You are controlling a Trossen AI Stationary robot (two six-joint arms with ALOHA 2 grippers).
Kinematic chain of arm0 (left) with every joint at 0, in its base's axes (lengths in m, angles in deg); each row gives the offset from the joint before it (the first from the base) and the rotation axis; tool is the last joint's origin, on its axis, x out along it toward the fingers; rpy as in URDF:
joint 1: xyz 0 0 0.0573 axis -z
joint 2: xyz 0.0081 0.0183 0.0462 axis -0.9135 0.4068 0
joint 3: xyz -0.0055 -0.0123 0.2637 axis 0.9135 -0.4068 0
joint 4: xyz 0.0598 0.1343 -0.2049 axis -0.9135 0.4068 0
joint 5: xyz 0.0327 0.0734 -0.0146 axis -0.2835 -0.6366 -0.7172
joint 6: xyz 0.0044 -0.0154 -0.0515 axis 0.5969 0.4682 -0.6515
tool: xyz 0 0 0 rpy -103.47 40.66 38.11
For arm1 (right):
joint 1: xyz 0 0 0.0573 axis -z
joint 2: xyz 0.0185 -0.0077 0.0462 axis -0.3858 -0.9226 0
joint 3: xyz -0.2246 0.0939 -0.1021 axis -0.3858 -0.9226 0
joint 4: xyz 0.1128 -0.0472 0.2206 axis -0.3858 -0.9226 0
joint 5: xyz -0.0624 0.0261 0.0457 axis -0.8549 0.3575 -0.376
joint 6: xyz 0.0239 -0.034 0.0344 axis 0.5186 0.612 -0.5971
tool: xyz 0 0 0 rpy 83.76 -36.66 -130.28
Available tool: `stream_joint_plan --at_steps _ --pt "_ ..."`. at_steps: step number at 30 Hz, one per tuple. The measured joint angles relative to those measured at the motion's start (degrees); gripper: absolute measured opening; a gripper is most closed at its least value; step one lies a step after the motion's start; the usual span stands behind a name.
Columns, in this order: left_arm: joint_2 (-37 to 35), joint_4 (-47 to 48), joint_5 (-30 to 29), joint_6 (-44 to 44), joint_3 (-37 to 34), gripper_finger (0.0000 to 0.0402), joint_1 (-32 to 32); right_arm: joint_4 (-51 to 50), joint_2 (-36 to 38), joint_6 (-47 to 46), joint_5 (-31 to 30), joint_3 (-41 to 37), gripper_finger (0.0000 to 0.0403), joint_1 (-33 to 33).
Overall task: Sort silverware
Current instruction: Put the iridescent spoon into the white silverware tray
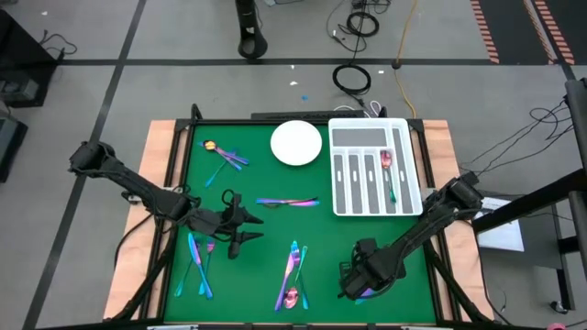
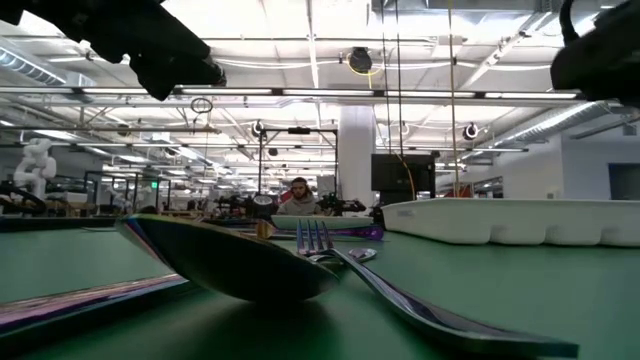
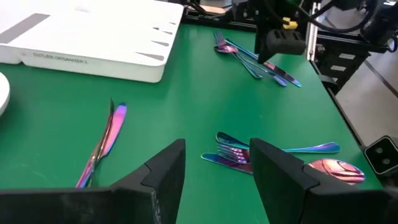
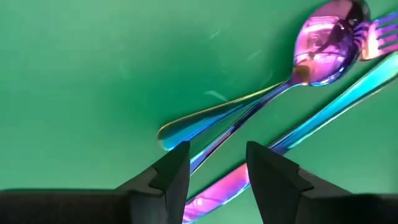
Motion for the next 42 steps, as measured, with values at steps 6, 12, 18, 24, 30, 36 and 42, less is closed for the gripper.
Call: stream_joint_plan --at_steps 6,12,18,24,30,36,42 --pt "0.0 0.0 0.0 1.0 0.0 0.0180 0.0 -1.2 -0.2 -4.5 -0.2 0.0 0.0146 -0.7" --pt "0.0 0.0 0.0 2.2 0.0 0.0180 0.0 -0.8 -0.2 -8.8 -1.3 -1.9 0.0146 -2.0" --pt "0.0 0.0 0.0 2.3 0.0 0.0180 0.0 4.5 -0.2 -11.6 -2.7 -5.1 0.0146 -2.6" --pt "0.0 0.0 0.0 2.3 0.0 0.0180 0.0 7.2 -0.2 -11.9 -2.9 -6.8 0.0146 -2.6" --pt "0.0 0.1 0.0 2.3 0.0 0.0180 0.0 8.1 -0.2 -12.0 -3.0 -6.8 0.0124 -2.6" --pt "0.0 0.1 0.0 2.3 0.0 0.0180 0.0 8.3 -0.2 -12.0 -3.1 -6.8 0.0057 -2.8" --pt "0.0 0.1 0.0 3.7 0.0 0.0180 0.0 8.3 -0.2 -11.4 -2.9 -6.8 0.0006 -2.8"
